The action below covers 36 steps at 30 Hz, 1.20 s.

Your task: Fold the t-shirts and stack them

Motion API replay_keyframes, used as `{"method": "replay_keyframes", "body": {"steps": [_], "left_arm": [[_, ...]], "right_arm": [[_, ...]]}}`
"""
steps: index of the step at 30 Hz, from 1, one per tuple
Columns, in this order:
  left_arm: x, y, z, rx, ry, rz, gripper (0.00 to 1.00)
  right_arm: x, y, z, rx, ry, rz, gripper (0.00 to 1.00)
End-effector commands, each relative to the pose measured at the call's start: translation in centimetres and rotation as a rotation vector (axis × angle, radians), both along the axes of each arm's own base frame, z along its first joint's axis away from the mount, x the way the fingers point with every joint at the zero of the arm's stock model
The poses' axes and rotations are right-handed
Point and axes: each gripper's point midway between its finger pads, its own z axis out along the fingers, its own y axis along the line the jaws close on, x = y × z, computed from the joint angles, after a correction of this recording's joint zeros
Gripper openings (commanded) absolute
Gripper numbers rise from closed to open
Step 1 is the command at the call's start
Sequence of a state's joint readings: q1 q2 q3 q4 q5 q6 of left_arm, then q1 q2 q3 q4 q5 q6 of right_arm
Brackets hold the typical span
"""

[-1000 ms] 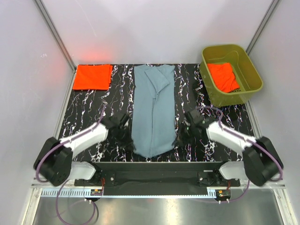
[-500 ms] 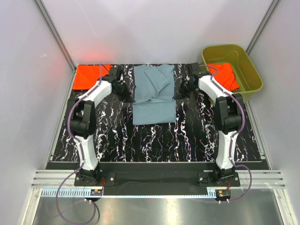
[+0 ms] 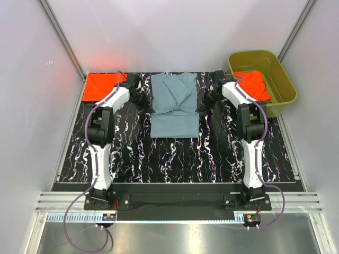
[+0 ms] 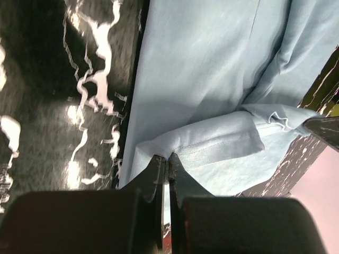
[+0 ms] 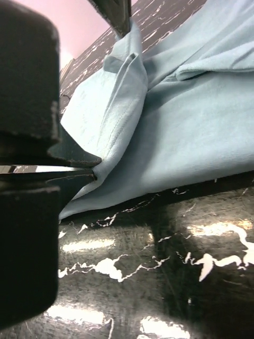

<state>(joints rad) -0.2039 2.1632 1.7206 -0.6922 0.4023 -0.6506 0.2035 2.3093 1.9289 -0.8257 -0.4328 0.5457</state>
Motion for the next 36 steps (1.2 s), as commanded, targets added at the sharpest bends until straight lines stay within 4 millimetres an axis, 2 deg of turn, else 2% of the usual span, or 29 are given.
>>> {"method": "replay_keyframes", "body": {"steps": [1,3,4,5,6,7,8,9,10,11,12,13,14,15,16,17,18,19,20,21,22,23,24,25,26,28,32,33,36], "left_arm": [[1.6,-0.1,0.9,-0.033,-0.040,-0.013,0.00],[2.1,0.0,0.9,-0.034,-0.042,-0.005,0.00],[2.3,0.1,0.9,-0.027,-0.050,-0.001,0.02],[2.9,0.3,1.2,-0.012,-0.077,-0.012,0.14],[3.4,1.3,1.0,0.048,-0.092,0.000,0.20],[3.8,1.9,0.9,0.092,-0.113,-0.018,0.29],[4.9,2.5,2.1,0.122,-0.155,-0.018,0.37],[4.7,3.8,2.3,0.197,-0.143,-0.010,0.41],[4.9,4.6,3.9,0.238,-0.187,-0.030,0.45],[4.8,5.2,5.1,0.266,-0.213,-0.036,0.50],[4.0,5.8,7.0,0.297,-0.254,-0.047,0.59],[3.8,5.7,8.8,0.287,-0.293,-0.053,0.60],[2.7,5.4,8.7,0.282,-0.283,-0.074,0.61],[2.0,4.5,9.5,0.246,-0.303,-0.105,0.62],[1.2,3.7,10.8,0.219,-0.338,-0.138,0.62],[-0.2,2.3,9.9,0.181,-0.314,-0.181,0.62],[-0.8,0.7,10.1,0.117,-0.330,-0.221,0.60],[-1.5,-0.3,10.2,0.080,-0.334,-0.234,0.56],[-3.0,-1.8,8.5,0.039,-0.297,-0.274,0.53],[-3.0,-3.6,9.0,-0.035,-0.340,-0.307,0.50],[-3.9,-4.3,7.3,-0.069,-0.290,-0.302,0.47],[-4.4,-5.5,6.9,-0.107,-0.282,-0.320,0.46],[-4.0,-6.7,7.2,-0.170,-0.319,-0.337,0.44],[-4.3,-7.3,6.3,-0.193,-0.283,-0.320,0.42],[-4.9,-7.3,5.0,-0.203,-0.248,-0.313,0.39],[-5.3,-7.4,4.0,-0.216,-0.232,-0.300,0.38],[-8.1,-6.4,0.0,-0.193,-0.153,-0.324,0.38],[-8.5,-6.0,-0.7,-0.180,-0.141,-0.324,0.38],[-10.3,-3.8,-3.4,-0.082,-0.096,-0.337,0.38]], "right_arm": [[1.4,-0.2,1.2,0.018,-0.049,0.027,0.00],[1.9,-0.3,0.8,0.019,-0.050,0.024,0.00],[2.8,-0.5,1.4,0.022,-0.074,0.021,0.01],[3.3,-0.6,0.7,0.020,-0.072,0.020,0.05],[3.9,-0.8,0.6,0.012,-0.085,0.022,0.11],[5.9,-1.5,2.3,-0.004,-0.151,0.015,0.32],[5.6,-2.4,0.9,-0.047,-0.102,0.023,0.40],[6.3,-3.5,1.1,-0.088,-0.109,0.012,0.48],[8.0,-4.0,4.1,-0.093,-0.188,0.002,0.52],[7.1,-4.9,4.0,-0.120,-0.151,0.019,0.60],[7.0,-5.3,5.6,-0.148,-0.179,0.035,0.65],[6.5,-5.4,5.8,-0.152,-0.172,0.034,0.65],[6.1,-5.4,8.6,-0.146,-0.220,0.030,0.66],[4.5,-5.2,7.3,-0.138,-0.162,0.040,0.66],[3.8,-4.9,7.6,-0.131,-0.160,0.040,0.66],[4.2,-4.3,10.5,-0.102,-0.256,0.021,0.66],[3.6,-2.8,11.0,-0.047,-0.277,0.043,0.65],[1.7,-2.2,8.4,-0.017,-0.212,0.050,0.64],[2.5,-1.1,10.9,0.045,-0.310,0.020,0.62],[0.4,0.0,8.5,0.088,-0.247,0.035,0.58],[0.0,0.7,8.4,0.116,-0.255,0.038,0.56],[-0.1,1.3,8.5,0.136,-0.268,0.038,0.52],[-1.3,2.3,7.5,0.160,-0.225,0.065,0.39],[-1.7,2.7,6.9,0.179,-0.202,0.074,0.30],[-2.4,3.3,6.3,0.211,-0.164,0.090,0.22],[-4.0,3.6,4.9,0.239,-0.108,0.113,0.15],[-6.6,3.6,1.2,0.270,-0.016,0.149,0.08],[-7.6,3.3,-0.2,0.264,0.029,0.143,0.08],[-8.5,1.5,-2.5,0.188,0.067,0.095,0.05]]}}
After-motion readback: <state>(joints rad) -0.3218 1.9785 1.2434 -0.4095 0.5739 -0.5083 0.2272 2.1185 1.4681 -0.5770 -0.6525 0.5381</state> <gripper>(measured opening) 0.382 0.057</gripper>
